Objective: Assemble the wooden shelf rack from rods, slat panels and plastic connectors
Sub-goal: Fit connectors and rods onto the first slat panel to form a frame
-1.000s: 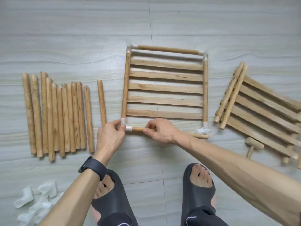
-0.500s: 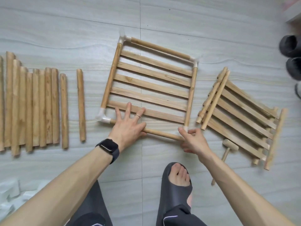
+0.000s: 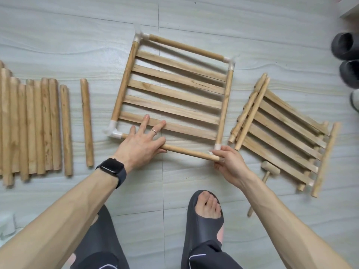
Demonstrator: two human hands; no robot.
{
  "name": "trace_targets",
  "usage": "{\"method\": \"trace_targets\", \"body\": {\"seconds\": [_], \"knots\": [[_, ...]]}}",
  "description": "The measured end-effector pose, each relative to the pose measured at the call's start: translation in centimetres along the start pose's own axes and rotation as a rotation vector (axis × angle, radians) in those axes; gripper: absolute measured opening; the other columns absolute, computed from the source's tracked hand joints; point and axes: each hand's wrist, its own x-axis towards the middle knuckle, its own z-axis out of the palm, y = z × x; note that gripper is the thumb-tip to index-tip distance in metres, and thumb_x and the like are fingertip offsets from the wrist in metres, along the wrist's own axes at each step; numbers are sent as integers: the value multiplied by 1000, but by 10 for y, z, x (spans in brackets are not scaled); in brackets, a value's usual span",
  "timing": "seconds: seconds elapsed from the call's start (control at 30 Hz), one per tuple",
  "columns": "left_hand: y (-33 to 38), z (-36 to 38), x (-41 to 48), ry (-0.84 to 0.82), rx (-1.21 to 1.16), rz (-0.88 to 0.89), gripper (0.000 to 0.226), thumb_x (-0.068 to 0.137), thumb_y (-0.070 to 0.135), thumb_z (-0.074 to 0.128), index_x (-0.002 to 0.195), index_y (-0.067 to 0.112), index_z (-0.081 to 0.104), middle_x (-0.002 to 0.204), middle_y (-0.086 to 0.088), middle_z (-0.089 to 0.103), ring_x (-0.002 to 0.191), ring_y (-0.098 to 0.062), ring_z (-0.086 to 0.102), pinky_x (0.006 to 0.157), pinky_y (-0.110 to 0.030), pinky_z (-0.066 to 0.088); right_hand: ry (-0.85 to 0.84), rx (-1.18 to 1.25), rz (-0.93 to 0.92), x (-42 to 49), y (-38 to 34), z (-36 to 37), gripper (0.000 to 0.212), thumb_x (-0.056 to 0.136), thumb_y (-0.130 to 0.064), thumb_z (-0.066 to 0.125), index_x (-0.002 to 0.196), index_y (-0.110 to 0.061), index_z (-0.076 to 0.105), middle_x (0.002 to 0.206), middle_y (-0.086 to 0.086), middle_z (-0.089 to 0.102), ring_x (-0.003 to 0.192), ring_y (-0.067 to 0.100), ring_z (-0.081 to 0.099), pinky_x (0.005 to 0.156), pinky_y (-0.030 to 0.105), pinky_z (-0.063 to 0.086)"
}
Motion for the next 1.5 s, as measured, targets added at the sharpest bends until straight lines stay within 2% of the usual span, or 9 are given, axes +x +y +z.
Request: {"method": "trace_targets", "body": {"seconds": [0.23, 0.5, 0.63, 0.73, 1.0, 1.17, 1.27, 1.43, 1.5], "knots": [[-10, -11, 0, 101, -45, 49, 59, 94, 61, 12, 102, 16, 49, 168, -6, 16, 151, -50, 8, 103, -72, 36, -343, 280, 69, -9, -5, -13, 22, 74, -16, 81, 88, -15, 64, 77, -3, 55, 60, 8, 46, 53, 20, 40], [-21, -28, 8, 145, -51, 94, 60, 94, 60, 15, 101, 12, 50, 165, -5, 24, 149, -49, 19, 101, -75, 37, -520, 596, 162, -20, -20, -13, 22, 81, -4, 53, 101, -9, 56, 89, 2, 58, 69, 12, 38, 58, 21, 40], [-27, -31, 11, 138, -37, 77, 56, 96, 60, 15, 103, 14, 47, 166, -4, 22, 151, -47, 16, 98, -75, 39, -643, 538, 115, -23, -29, -13, 43, 67, -2, 82, 103, -9, 60, 93, 2, 60, 73, 14, 47, 63, 22, 46], [-28, -32, 14, 146, -28, 74, 56, 95, 60, 14, 104, 15, 46, 165, -3, 21, 152, -45, 14, 99, -76, 38, -680, 529, 82, -24, -31, -6, 52, 62, -4, 90, 100, -13, 56, 89, -1, 53, 74, 13, 45, 66, 20, 47], [-37, -44, 21, 152, 21, 44, 66, 92, 62, 8, 112, 12, 47, 164, -4, 21, 151, -43, 16, 98, -76, 37, -508, 388, -34, -22, -38, 0, 31, 70, -11, 82, 97, -10, 67, 89, 6, 63, 83, 17, 68, 76, 24, 60], [-33, -49, 26, 101, 71, 18, 67, 91, 62, 5, 116, 15, 45, 163, -3, 18, 152, -41, 14, 98, -72, 40, -478, 494, -36, -21, -36, 3, 8, 83, -8, 70, 90, -7, 73, 87, 6, 63, 82, 16, 67, 74, 23, 60], [-35, -48, 25, 91, 97, 27, 66, 92, 61, 6, 117, 15, 46, 163, -2, 18, 152, -41, 14, 98, -72, 39, -483, 577, 86, -19, -30, 1, 14, 86, -9, 61, 92, -4, 73, 94, 10, 63, 91, 19, 61, 74, 24, 61], [-34, -46, 28, 50, 128, 18, 54, 97, 57, 15, 118, 17, 44, 163, 0, 15, 152, -40, 11, 99, -74, 38, -377, 571, 65, -11, -18, 9, 7, 81, -11, 70, 80, -7, 75, 88, 7, 59, 79, 14, 64, 68, 21, 59], [-35, -45, 29, 45, 144, 14, 51, 98, 57, 17, 119, 18, 43, 163, 0, 14, 152, -40, 10, 99, -74, 39, -382, 576, 33, -8, -14, 9, 15, 71, -15, 86, 79, -7, 76, 86, 7, 62, 75, 12, 68, 68, 21, 59]]}}
